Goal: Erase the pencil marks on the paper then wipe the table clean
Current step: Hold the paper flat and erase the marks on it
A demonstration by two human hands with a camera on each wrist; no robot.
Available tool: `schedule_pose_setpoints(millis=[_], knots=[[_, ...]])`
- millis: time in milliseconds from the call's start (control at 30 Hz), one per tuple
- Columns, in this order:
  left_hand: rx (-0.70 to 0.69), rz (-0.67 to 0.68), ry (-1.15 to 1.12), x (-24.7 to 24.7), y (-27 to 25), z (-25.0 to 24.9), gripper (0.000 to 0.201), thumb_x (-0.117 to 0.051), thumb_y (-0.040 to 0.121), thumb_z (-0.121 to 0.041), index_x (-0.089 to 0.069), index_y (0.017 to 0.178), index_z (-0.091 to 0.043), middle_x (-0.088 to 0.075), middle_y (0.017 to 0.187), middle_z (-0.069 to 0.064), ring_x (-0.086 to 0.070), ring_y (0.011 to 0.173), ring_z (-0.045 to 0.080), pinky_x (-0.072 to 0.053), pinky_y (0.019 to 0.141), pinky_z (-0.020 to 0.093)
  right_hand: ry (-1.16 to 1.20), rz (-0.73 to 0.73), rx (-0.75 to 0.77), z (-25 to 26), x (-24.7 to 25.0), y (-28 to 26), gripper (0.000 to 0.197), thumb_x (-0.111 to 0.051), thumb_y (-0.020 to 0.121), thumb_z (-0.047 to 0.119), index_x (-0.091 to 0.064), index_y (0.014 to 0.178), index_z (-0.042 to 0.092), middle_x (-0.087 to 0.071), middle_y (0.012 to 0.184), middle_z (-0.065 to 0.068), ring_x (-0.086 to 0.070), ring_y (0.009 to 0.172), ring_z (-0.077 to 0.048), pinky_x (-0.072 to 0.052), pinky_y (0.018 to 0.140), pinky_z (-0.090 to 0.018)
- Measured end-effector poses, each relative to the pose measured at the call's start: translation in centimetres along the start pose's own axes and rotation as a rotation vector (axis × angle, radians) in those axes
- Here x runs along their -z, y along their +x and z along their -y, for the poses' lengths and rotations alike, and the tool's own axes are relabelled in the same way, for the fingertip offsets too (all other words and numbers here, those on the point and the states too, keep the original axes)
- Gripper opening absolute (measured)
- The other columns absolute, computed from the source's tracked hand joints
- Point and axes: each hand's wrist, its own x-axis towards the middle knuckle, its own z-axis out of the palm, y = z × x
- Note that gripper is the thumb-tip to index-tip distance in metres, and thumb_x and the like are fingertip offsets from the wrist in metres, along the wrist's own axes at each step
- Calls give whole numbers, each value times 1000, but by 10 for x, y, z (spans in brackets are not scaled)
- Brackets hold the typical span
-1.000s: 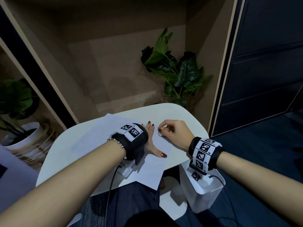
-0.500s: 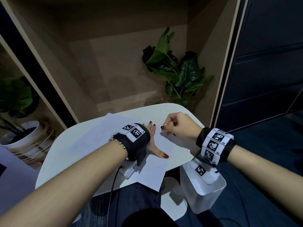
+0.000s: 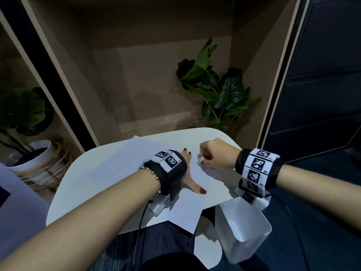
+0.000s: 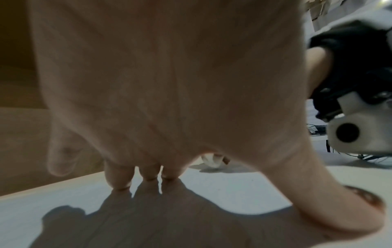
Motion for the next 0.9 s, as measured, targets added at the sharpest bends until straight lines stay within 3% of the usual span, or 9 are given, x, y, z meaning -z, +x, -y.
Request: schedule_pose_setpoints(millis=[200,333,533,633,767,900], knots=[[-37,-7,-28,-1,0,3,128,-57,65,-87,17,153,-31,21,162,3,7,151,32,-8,119,53,-58,129,141,17,1,10,5,-62,89,20,-61,85,18,-60,76,0,-51,73,-21,-40,69,-28],[-20,-1,-43,-5,4,6,136,-54,60,-92,18,153,-25,22,161,1,6,151,31,-9,119,53,-74,111,81,6,6,11,7,-65,87,25,-62,85,19,-62,77,-1,-54,78,-23,-44,71,-30],[-35,-35,-47,-5,9,6,108,-53,86,-70,13,156,-21,17,163,6,3,151,31,-5,119,48,-81,154,89,18,2,11,17,-60,89,21,-68,91,6,-70,83,-11,-61,82,-29,-51,74,-35],[-15,-10,-59,-7,6,4,129,-58,69,-84,18,154,-22,21,162,4,8,151,32,-4,119,53,-88,118,34,17,6,16,20,-56,88,18,-70,92,3,-70,85,-15,-62,87,-33,-54,76,-39],[-51,-15,-47,-3,5,5,122,-59,73,-79,15,155,-27,20,162,4,6,151,33,-5,118,54,-67,188,110,25,-1,12,19,-60,86,19,-68,91,3,-69,80,-14,-62,80,-32,-53,72,-39],[-22,-7,-68,-6,6,4,131,-59,67,-85,18,154,-24,22,161,3,9,150,31,-4,119,52,-75,155,48,18,7,17,17,-60,87,16,-70,95,5,-65,80,-7,-55,81,-25,-44,69,-30]])
